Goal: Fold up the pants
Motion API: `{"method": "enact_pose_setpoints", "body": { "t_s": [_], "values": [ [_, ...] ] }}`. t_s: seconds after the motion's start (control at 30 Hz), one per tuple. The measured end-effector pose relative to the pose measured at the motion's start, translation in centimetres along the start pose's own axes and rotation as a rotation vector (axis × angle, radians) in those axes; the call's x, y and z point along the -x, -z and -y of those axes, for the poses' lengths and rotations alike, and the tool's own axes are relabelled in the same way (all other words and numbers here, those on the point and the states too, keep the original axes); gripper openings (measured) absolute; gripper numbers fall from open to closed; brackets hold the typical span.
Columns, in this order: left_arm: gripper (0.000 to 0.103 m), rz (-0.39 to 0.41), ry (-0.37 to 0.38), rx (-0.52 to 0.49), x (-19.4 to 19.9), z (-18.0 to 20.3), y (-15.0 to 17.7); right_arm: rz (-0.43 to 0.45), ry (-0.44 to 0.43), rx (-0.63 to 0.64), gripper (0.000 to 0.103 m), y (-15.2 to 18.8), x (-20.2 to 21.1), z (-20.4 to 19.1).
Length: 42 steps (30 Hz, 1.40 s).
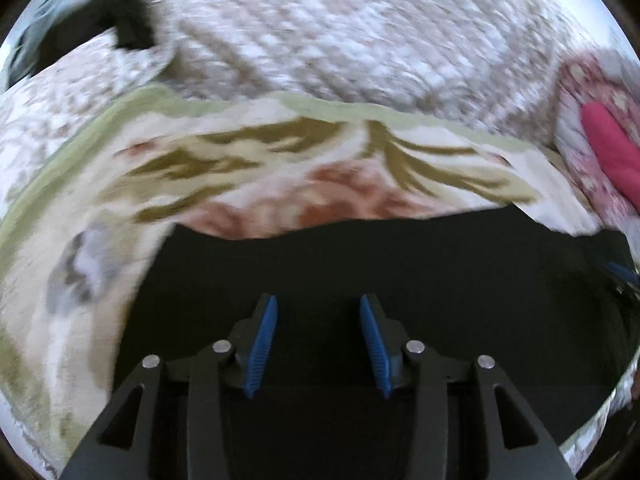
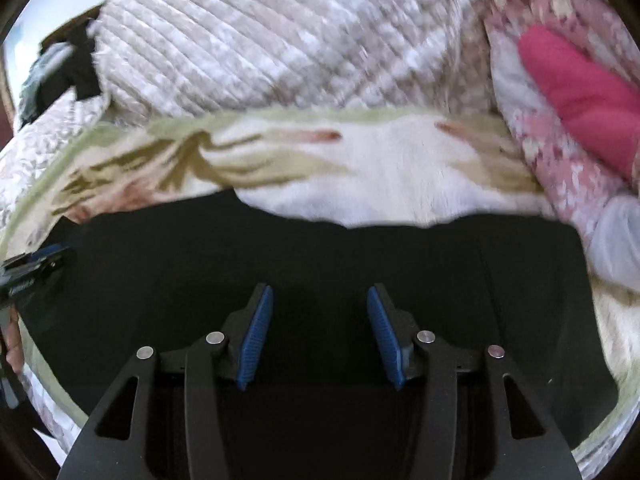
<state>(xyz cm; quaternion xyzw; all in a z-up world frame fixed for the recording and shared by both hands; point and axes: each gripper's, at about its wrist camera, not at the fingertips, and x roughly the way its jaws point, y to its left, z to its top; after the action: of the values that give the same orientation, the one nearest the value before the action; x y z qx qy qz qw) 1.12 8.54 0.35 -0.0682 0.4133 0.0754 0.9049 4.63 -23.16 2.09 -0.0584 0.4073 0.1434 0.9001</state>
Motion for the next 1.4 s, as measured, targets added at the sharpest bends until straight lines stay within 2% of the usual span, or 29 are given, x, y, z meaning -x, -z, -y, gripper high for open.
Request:
{"method": "enact_pose_setpoints", "body": {
  "t_s": [0.07, 0.1, 0.13, 0.3, 0.43, 0.57, 0.63, 0.77, 0.93, 1.1, 1.3, 1.4],
  "values": [
    [0.046, -0.026, -0.015, 0.044, -0.3, -1.5, 0.0, -0.053, 0.001, 0.042, 0.051, 0.3, -1.0, -0.9],
    [0.046, -0.045, -0.016, 0.063, -0.6, -2.1, 0.1, -0.118, 0.006, 0.043, 0.051, 0.6, -2.3, -1.0],
    [0.046, -0.061, -0.007, 0.086, -1.0, -2.8, 0.2, -0.127, 0.005, 0.032, 0.051, 0.8, -2.6, -0.8],
    [0.046, -0.009, 0.005, 0.132, 1.2, -4.1, 1.1, -0.067, -0.062, -0.024, 0.051, 0.4, -1.1, -0.3],
    [0.047, -0.008, 0.047, 0.175, 2.9, -4.8, 3.2, -0.052, -0.095, -0.005, 0.051, 0.6, -0.6, -1.4],
    [0.049, -0.007, 0.013, 0.119, 3.3, -4.1, 4.7, -0.09, -0.109, 0.037, 0.051, 1.2, -1.3, -2.8],
    [0.051, -0.009, -0.006, 0.095, 3.1, -3.6, 4.6, -0.09, -0.083, 0.074, 0.051, 1.4, -1.4, -3.4],
    [0.05, -0.004, 0.008, 0.152, 4.1, -4.2, 4.8, -0.074, -0.097, 0.075, 0.051, 1.6, -0.7, -3.6],
    [0.051, 0.032, 0.073, 0.244, 6.9, -5.1, 7.7, -0.071, -0.099, 0.079, 0.051, 2.0, -0.4, -3.9],
    [0.053, 0.017, 0.122, 0.318, 8.2, -5.8, 10.3, -0.068, -0.107, 0.092, 0.051, 1.9, -0.4, -4.4],
    [0.054, 0.02, 0.149, 0.375, 7.4, -6.6, 9.9, -0.055, -0.107, 0.088, 0.051, 1.8, -0.2, -4.4],
    [0.061, 0.033, 0.148, 0.401, 6.5, -6.7, 9.0, -0.052, -0.106, 0.077, 0.051, 1.7, -0.1, -4.2]
  ]
}}
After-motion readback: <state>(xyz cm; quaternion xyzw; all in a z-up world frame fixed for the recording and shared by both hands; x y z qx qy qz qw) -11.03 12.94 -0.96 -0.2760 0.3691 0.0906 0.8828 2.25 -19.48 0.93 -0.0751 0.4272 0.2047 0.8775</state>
